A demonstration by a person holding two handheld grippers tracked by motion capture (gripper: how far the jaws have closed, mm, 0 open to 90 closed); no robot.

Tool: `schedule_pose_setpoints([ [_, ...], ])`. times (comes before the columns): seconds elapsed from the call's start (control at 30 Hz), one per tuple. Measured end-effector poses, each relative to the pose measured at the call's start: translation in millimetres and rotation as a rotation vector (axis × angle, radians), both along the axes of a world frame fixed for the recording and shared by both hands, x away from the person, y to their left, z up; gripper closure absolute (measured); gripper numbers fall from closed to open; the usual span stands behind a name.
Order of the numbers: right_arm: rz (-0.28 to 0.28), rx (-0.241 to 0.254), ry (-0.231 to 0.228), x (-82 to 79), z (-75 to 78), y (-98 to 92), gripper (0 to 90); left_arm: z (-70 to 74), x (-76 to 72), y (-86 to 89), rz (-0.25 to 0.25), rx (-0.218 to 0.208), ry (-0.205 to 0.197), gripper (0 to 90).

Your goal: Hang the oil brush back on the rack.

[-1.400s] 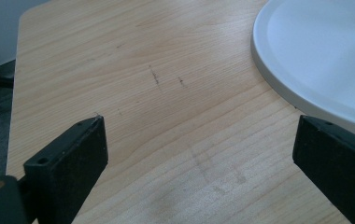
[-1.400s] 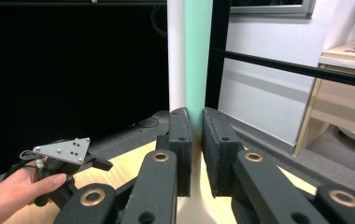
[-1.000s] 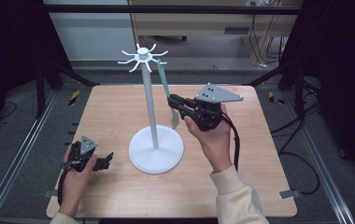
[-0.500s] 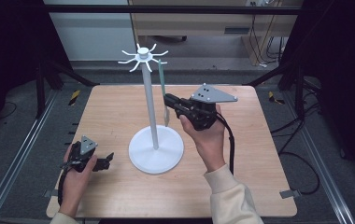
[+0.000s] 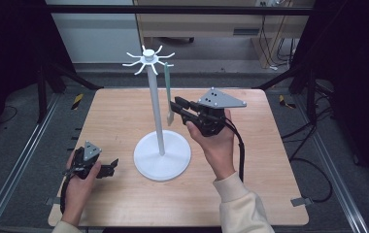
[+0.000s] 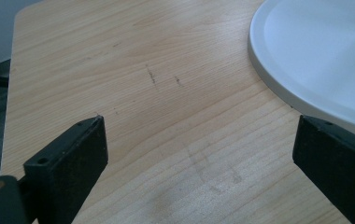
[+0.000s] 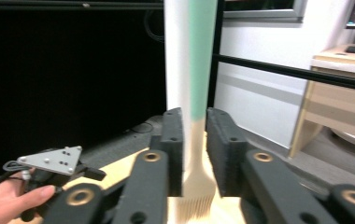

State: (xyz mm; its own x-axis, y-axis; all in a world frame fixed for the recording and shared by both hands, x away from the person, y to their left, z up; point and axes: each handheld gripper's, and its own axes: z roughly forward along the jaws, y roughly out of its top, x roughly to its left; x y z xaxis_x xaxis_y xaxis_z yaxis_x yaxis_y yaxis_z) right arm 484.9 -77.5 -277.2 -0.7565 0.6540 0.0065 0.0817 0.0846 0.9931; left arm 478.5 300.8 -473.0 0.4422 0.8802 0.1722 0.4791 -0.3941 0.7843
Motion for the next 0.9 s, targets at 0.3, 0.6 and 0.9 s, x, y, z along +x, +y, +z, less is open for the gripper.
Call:
schedule_pose_setpoints([
  [0.3, -0.138, -0.067, -0.017, -4.2, -4.3, -5.7, 37.4, -0.2, 0.1, -0.5, -0.002, 0.002, 0.001, 2.9],
  [0.6, -0.285, -0.179, 0.024, 0.7, -22.2, -24.8, 14.5, 0.2, 0.3, -0.2, -0.005, -0.004, 0.001, 2.9],
  [0.9, -0.373, -0.171, 0.08, -0.9, -56.9, -64.0, 9.1, 1.2, 0.6, 0.5, -0.005, -0.01, -0.003, 2.9],
])
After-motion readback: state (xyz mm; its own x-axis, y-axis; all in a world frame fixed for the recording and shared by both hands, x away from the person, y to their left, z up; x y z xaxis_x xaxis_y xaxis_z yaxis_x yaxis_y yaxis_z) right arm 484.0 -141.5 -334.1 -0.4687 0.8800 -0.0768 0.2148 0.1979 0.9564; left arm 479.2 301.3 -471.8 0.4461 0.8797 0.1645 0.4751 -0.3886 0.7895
